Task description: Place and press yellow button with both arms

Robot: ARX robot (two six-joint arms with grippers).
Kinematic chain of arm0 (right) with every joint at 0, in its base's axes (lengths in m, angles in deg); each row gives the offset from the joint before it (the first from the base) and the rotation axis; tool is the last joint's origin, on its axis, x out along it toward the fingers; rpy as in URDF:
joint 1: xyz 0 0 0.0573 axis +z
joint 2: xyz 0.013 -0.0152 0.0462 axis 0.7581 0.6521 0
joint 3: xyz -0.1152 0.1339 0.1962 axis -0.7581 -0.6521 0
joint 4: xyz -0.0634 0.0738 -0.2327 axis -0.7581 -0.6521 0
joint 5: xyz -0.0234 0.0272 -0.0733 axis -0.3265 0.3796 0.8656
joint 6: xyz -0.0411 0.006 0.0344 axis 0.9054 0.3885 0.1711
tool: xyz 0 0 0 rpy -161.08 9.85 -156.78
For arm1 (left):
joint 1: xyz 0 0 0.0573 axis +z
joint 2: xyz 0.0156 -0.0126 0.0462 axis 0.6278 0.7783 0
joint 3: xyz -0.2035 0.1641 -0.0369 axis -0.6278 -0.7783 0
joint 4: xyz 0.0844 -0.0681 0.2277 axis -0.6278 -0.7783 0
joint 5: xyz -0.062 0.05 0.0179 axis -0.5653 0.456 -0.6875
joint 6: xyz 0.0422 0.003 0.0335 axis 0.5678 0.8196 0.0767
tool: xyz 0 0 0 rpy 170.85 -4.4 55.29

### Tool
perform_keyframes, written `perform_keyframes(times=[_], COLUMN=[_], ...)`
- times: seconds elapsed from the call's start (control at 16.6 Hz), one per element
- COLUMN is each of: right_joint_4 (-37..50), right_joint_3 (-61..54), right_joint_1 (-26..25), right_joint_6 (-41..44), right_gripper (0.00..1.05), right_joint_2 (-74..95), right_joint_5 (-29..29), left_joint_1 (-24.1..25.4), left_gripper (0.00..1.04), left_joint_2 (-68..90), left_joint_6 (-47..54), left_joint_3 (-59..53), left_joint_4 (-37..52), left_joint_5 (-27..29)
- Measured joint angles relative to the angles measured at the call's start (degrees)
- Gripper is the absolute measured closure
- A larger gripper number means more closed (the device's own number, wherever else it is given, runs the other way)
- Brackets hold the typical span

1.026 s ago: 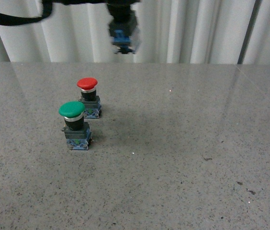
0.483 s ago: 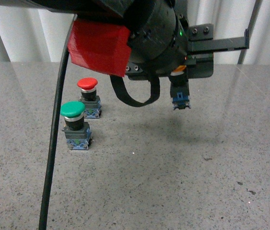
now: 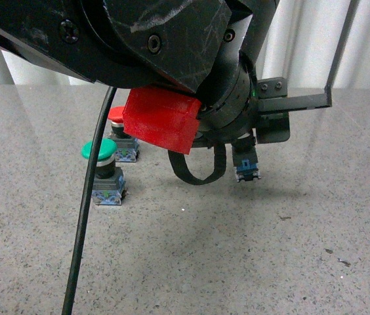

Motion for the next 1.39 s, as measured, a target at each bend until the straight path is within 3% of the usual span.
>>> perform_keyframes(times=[0.24, 0.6, 0.85, 1.09, 1.21, 1.39], right_joint_4=[0.0, 0.0, 0.0, 0.02, -0.02, 0.02], right_joint_3=[0.0, 0.0, 0.0, 0.0, 0.0, 0.0], right_joint_1=[0.0, 0.0, 0.0, 0.0, 0.0, 0.0], right_joint_6=[-0.02, -0.02, -0.02, 0.0, -0.02, 0.0], right_gripper=[0.07, 0.07, 0.07, 0.07, 0.07, 0.07], right_joint_2=[0.0, 0.0, 0.0, 0.0, 0.0, 0.0], right_joint_5=[-0.02, -0.02, 0.0, -0.02, 0.02, -0.02], left_joint_1=[-0.63, -1.53, -1.05, 0.68, 4.17, 13.35], left_gripper=[0.67, 0.06, 0.07, 0.07, 0.27, 0.62], left_joint_2=[3.26, 0.07, -10.73, -28.39, -40.0, -51.45], left_joint_6=[-0.26, 2.86, 11.02, 31.61, 29.07, 24.61], left_joint_3=[2.54, 1.44, -4.31, -17.53, -27.96, -43.87], left_joint_4=[-0.83, 2.6, 11.98, 25.0, 23.58, 26.43], left_joint_5=[1.36, 1.73, 4.28, 7.34, 15.93, 11.32])
